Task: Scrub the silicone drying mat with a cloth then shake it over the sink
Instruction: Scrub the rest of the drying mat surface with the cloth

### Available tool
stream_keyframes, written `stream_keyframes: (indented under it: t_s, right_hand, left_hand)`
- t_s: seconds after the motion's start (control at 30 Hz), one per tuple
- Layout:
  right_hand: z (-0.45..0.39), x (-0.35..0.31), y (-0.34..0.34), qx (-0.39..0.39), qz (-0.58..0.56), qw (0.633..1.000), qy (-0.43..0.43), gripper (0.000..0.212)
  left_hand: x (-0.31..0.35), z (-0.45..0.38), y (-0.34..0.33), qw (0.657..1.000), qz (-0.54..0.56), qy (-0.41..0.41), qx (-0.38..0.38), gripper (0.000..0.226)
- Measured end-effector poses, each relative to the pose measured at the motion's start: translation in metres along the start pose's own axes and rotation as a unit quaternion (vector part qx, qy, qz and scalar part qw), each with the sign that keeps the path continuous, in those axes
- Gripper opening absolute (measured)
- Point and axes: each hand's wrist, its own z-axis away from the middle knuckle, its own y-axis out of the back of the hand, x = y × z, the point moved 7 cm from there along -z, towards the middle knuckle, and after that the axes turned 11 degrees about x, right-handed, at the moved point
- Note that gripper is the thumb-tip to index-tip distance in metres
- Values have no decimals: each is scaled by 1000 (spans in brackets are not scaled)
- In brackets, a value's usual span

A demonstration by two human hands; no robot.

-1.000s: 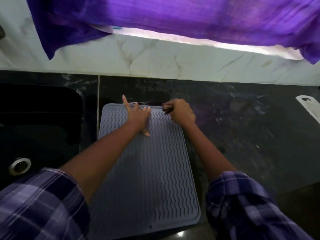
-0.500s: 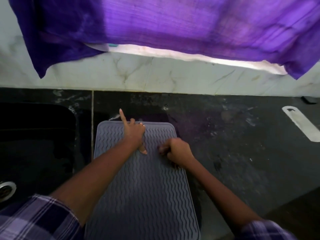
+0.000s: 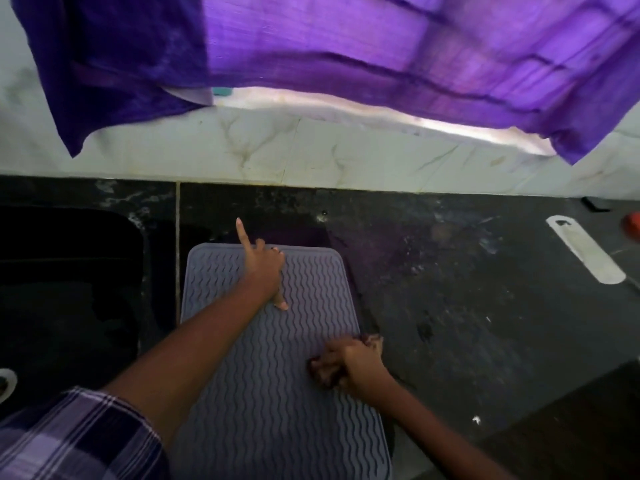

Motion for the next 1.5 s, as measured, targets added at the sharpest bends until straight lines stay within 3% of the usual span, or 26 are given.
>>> stream_keyframes:
  t_s: [0.07, 0.13, 0.2, 0.27, 0.37, 0.47, 0.53, 0.57, 0.67, 0.73, 0.8, 0.87, 1.03, 1.1, 1.23, 1.33, 1.4, 1.5]
  right_hand:
    - [-21, 7, 24, -9, 12, 1000, -15, 30]
    - [-63, 18, 67, 95, 9, 994, -56, 19]
    - [-108, 29, 99, 217, 64, 970, -87, 22]
    - [-141, 28, 100, 254, 154, 951, -90, 30]
    - [-145, 28, 72, 263, 142, 950, -90, 33]
    - [-68, 27, 42, 273, 94, 956, -49, 32]
    - [-12, 14, 20, 231, 67, 970, 25, 44]
    - [-2, 15, 14, 174, 72, 981, 40, 47]
    - [-32, 28, 34, 93, 103, 990, -22, 28]
    - [-70, 24, 60, 153, 76, 984, -44, 20]
    - [-99, 9, 73, 226, 95, 967, -63, 24]
    - [-104, -7, 54, 228, 120, 965, -52, 32]
    - [10, -21, 0, 284, 64, 957, 20, 34]
    - [48, -27, -15, 260, 46, 963, 52, 39]
    - [9, -6, 1, 93, -11, 996, -7, 39]
    - [-25, 2, 32, 136, -49, 987, -71, 44]
    - [-34, -8, 32, 175, 45, 982, -55, 43]
    - [-20, -28, 11, 208, 115, 971, -25, 36]
  left_hand:
    - [2, -1, 2, 1000, -10, 0, 7, 115]
    - [4, -3, 4, 1000, -29, -1, 6, 110]
    - [7, -4, 2, 999, -48, -3, -4, 101]
    - [10, -5, 2, 998, -68, -7, -8, 92]
    - [12, -5, 2, 997, -75, -12, -20, 85]
    - [9, -6, 2, 999, -49, -16, -14, 88]
    - [5, -7, 3, 1000, -20, -22, 0, 92]
    - [2, -5, 3, 1000, -9, -24, 7, 93]
    - [0, 0, 4, 999, 12, -15, 30, 98]
    - [0, 0, 4, 999, 10, -4, 31, 98]
    - [0, 0, 3, 1000, 7, 5, 30, 96]
    - [0, 0, 1, 1000, 5, 11, 27, 98]
    - [-4, -3, -7, 999, 5, -5, 37, 108]
    - [-2, -1, -4, 999, -1, -5, 38, 108]
    - [-1, 22, 1, 998, -21, 12, 56, 118]
    - [6, 55, -10, 997, 31, -33, 65, 122]
    - [23, 80, -23, 994, 66, -66, 48, 123]
    - [38, 99, -33, 995, 76, -47, 46, 117]
